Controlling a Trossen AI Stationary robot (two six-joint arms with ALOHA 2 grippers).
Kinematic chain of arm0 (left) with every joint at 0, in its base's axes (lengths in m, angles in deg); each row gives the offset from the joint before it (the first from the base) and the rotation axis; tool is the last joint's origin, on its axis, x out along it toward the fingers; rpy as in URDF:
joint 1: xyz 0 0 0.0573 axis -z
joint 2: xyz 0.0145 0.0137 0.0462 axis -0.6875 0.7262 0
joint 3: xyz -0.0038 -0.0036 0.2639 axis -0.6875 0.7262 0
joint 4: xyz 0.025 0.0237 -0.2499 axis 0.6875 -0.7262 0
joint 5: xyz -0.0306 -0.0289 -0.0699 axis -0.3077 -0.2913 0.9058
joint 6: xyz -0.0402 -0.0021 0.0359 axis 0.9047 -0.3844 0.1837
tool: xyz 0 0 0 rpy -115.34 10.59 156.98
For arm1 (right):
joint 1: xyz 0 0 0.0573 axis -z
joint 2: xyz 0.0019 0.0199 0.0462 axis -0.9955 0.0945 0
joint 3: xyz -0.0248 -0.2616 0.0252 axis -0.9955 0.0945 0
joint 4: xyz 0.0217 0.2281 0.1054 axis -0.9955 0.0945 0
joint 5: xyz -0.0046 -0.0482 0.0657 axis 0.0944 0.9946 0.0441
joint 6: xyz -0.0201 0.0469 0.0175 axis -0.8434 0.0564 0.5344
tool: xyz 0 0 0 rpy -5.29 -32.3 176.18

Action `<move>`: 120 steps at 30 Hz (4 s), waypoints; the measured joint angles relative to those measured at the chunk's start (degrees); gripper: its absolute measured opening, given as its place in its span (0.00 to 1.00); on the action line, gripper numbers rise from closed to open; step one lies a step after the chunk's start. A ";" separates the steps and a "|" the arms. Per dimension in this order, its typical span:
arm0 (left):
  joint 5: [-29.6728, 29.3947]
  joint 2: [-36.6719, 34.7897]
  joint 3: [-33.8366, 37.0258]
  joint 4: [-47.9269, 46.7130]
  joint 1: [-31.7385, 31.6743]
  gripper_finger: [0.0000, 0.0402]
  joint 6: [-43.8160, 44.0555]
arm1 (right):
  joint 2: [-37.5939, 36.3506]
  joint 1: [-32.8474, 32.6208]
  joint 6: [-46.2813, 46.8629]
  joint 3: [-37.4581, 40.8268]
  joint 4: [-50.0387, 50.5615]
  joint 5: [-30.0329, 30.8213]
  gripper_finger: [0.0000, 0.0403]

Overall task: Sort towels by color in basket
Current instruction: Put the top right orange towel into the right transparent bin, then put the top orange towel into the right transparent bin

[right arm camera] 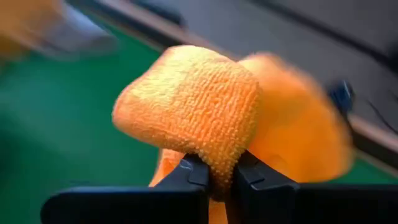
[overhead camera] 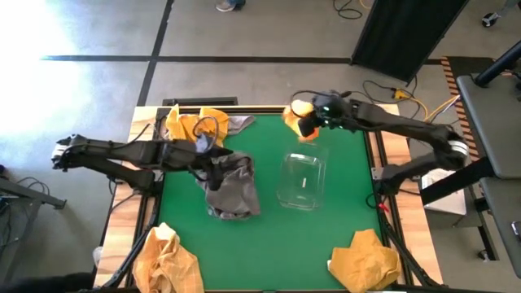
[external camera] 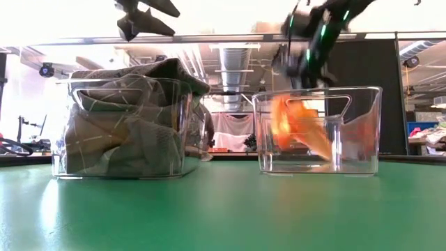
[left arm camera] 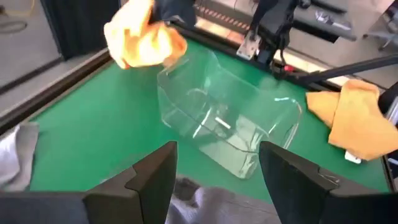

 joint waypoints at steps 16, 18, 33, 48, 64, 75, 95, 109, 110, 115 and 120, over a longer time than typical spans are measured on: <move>0.68 -12.11 1.19 2.51 0.84 0.53 -0.89 | -21.43 -34.71 9.36 -4.29 0.23 -8.43 0.03; 2.37 -13.13 1.19 2.16 1.32 0.53 -0.76 | -21.83 -36.16 12.23 -4.29 4.60 -5.26 0.03; 3.48 -16.22 1.22 -20.43 1.80 0.53 11.62 | -11.63 -35.46 16.68 3.89 8.65 8.13 0.03; 0.43 -14.43 1.24 -43.48 -20.55 0.53 25.58 | 3.64 -35.44 13.67 6.40 7.78 5.06 0.29; 4.74 0.87 1.24 -38.59 -51.33 0.53 5.22 | 14.00 -37.10 -0.04 5.68 -1.10 -14.72 0.55; 4.67 11.86 1.24 -34.03 -57.17 0.53 3.34 | 7.12 -38.58 -2.24 -0.56 2.25 -13.01 0.62; 9.32 20.57 1.30 -35.63 -57.71 0.02 -2.46 | -0.55 -38.58 0.05 -8.01 3.24 -8.58 0.57; 30.49 -10.26 -9.97 -30.24 -57.22 0.00 -9.89 | 1.86 -36.56 -11.84 -8.05 -17.40 7.64 0.64; 33.63 -11.96 -10.51 -27.13 -57.20 0.00 -9.20 | 2.50 -36.30 -13.67 -8.05 -21.54 7.62 0.64; 49.32 -17.56 -11.20 -9.57 -57.06 0.00 -0.66 | 6.21 -35.03 -18.52 -10.05 -36.17 7.60 0.67; 54.94 -19.35 -11.20 5.49 -55.91 0.00 8.58 | 11.80 -33.57 -20.79 -17.16 -38.78 7.62 0.68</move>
